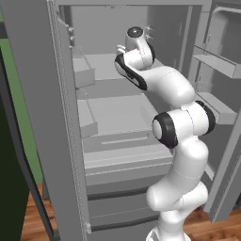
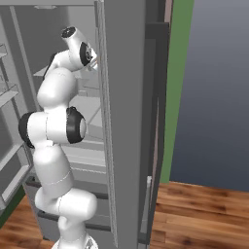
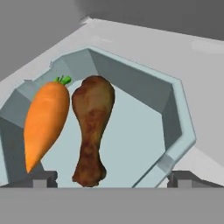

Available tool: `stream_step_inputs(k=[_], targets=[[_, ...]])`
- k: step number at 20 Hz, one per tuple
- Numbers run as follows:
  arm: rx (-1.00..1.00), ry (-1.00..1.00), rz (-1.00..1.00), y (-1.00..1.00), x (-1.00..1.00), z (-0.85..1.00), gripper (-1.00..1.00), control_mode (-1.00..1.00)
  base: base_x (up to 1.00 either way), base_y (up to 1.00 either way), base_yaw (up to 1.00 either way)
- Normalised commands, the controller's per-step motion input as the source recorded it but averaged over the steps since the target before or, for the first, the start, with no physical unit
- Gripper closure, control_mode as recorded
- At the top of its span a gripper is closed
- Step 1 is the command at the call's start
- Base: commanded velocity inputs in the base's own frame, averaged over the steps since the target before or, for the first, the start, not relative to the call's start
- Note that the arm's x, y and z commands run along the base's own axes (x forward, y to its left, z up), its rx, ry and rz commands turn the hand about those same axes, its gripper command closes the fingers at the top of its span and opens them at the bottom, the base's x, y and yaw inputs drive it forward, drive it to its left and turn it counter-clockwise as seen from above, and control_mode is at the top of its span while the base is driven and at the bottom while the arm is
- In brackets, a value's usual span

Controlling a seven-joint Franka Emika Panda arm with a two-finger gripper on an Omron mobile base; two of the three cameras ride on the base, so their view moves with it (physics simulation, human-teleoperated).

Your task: Place the tupperware containing the chicken drumstick and carrot meal in the microwave. Close the microwave door and press the start button to reheat the meal.

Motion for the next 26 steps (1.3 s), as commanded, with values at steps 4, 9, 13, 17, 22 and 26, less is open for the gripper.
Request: stream_step_inputs(k=[4,9,13,17,22,26], targets=[[0.0,0.0,-0.05,0.0,0.06,-0.05,-1.0,-1.0,0.0,0.0,0.0],[0.0,0.01,-0.07,0.0,0.0,-0.29,-1.0,-1.0,0.0,0.0,0.0],[0.0,0.01,-0.07,0.0,0.0,-0.46,1.0,-1.0,0.0,0.0,0.0],[0.0,0.0,-0.05,0.0,0.0,-0.37,1.0,-1.0,0.0,0.0,0.0],[0.0,0.0,-0.01,0.0,0.0,-0.04,1.0,-1.0,0.0,0.0,0.0],[0.0,0.0,0.0,0.0,-0.03,0.0,1.0,-1.0,0.0,0.0,0.0]])
